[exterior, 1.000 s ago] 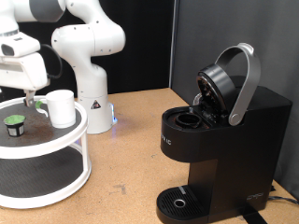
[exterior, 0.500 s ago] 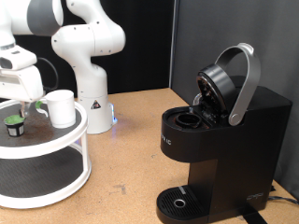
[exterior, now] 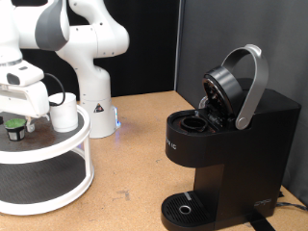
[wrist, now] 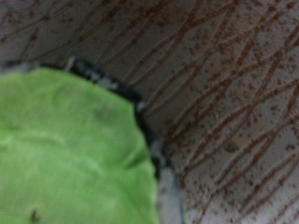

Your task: Make a cup of coffee with the keurig machine

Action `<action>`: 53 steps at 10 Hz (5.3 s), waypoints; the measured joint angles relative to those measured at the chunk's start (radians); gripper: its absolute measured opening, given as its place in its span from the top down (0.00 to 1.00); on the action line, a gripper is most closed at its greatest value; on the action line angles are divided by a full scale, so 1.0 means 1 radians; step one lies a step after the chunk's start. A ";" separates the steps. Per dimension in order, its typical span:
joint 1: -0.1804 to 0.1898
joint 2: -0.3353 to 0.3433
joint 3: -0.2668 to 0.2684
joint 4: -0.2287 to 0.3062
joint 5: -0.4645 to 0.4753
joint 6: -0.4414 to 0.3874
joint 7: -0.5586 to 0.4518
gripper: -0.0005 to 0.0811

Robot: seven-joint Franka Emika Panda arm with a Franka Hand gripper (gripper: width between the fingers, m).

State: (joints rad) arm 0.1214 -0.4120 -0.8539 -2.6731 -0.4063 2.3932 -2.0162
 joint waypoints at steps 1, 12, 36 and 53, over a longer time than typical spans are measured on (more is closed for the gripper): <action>0.000 0.001 -0.001 -0.006 0.000 0.000 -0.001 0.00; 0.003 -0.041 -0.002 0.040 0.078 -0.096 -0.015 0.41; 0.187 -0.094 0.154 0.269 1.024 -0.514 0.650 0.41; 0.339 0.111 0.353 0.374 1.182 -0.237 0.838 0.41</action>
State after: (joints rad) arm 0.4608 -0.3014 -0.5008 -2.2988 0.7760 2.1563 -1.1781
